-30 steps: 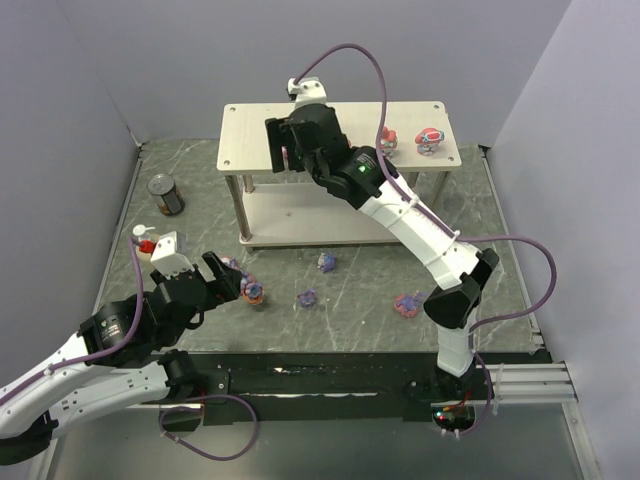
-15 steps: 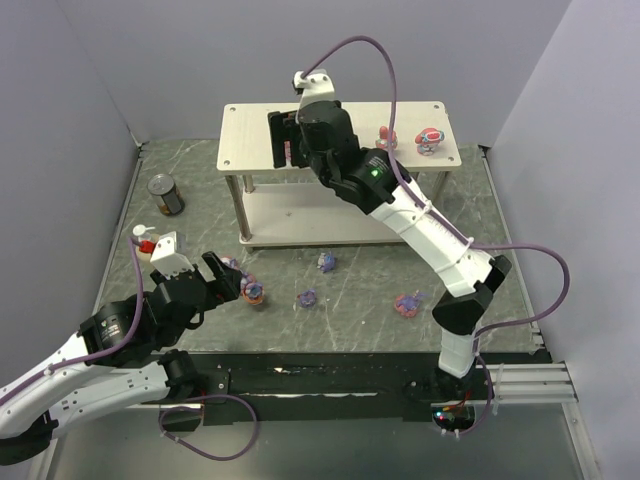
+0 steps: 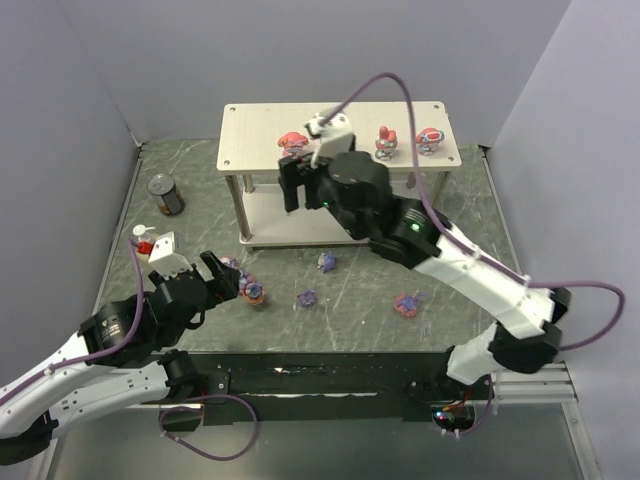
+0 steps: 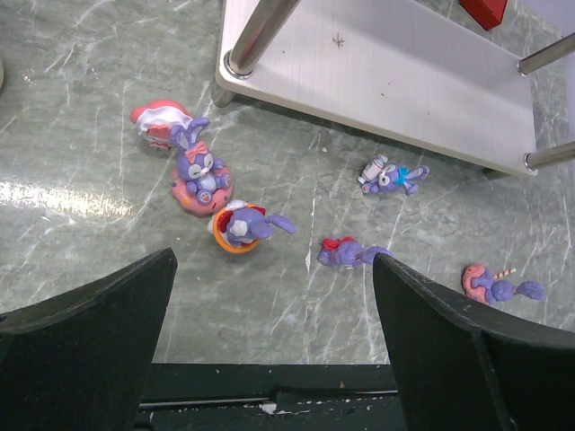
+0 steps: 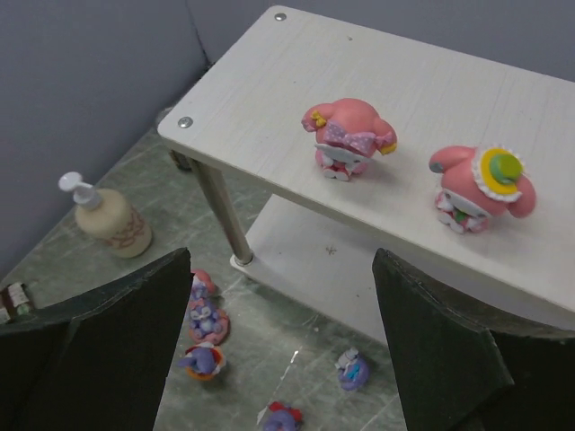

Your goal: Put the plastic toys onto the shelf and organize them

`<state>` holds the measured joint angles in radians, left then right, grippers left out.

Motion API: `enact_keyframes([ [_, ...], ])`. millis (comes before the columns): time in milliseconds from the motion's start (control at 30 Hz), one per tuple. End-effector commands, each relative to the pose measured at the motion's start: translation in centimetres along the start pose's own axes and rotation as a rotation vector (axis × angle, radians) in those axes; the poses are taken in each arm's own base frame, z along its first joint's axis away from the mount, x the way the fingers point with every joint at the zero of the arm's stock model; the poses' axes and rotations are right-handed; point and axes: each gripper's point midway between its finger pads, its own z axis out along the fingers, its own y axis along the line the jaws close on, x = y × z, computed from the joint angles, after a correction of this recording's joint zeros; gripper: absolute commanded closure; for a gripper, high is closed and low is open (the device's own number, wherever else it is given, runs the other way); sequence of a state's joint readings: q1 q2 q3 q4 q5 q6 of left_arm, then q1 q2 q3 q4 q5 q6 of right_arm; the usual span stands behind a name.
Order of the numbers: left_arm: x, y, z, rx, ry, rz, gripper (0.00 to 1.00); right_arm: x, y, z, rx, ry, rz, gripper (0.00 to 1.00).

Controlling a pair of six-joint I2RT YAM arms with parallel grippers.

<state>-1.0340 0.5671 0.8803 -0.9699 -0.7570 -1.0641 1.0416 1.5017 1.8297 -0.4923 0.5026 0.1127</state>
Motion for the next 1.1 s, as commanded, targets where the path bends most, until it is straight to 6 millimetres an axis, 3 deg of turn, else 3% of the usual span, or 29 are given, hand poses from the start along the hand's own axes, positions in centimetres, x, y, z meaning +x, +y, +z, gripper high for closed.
enact_keyframes([
  [0, -0.2, -0.2, 0.3, -0.011, -0.012, -0.014, 0.04, -3.8, -1.9, -4.1, -0.007, -0.145, 0.081, 0.11],
  [67, 0.0, -0.2, 0.4, -0.01, -0.01, -0.02, 0.04, -2.2, -1.8, -4.6, -0.024, -0.107, 0.083, 0.11],
  [167, 0.6, 0.1, 0.9, -0.036, -0.008, -0.025, 0.04, 2.1, -1.7, -4.9, -0.04, -0.011, 0.073, 0.11],
  [300, 1.9, 0.2, 2.2, -0.08, 0.004, -0.02, 0.04, 9.3, -2.1, -5.0, -0.035, 0.128, 0.064, 0.11],
  [500, 3.2, 1.7, 4.7, -0.224, -0.035, -0.095, 0.02, 16.2, -1.9, -6.3, -0.088, 0.222, 0.134, 0.11],
  [533, 2.9, 2.4, 5.3, -0.26, -0.045, -0.112, 0.01, 16.6, -1.9, -6.3, -0.091, 0.22, 0.149, 0.11],
  [600, 3.5, 1.9, 6.9, -0.244, -0.003, -0.12, 0.02, 18.5, -1.4, -6.6, -0.131, 0.247, 0.155, 0.12],
  [700, 2.4, 2.7, 9.4, -0.258, -0.005, -0.159, 0.07, 20.4, -0.8, -6.3, -0.157, 0.271, 0.163, 0.12],
  [833, 0.9, 5.2, 11.8, -0.316, -0.022, -0.248, 0.14, 22.5, 0.1, -6.1, -0.19, 0.321, 0.168, 0.13],
  [933, 0.8, 6.3, 13.6, -0.316, -0.024, -0.293, 0.24, 23.7, 0.6, -6.0, -0.209, 0.356, 0.176, 0.13],
  [1067, 2.3, 7.9, 14.9, -0.379, -0.001, -0.301, 0.32, 25.2, 0.9, -6.1, -0.216, 0.395, 0.179, 0.14],
])
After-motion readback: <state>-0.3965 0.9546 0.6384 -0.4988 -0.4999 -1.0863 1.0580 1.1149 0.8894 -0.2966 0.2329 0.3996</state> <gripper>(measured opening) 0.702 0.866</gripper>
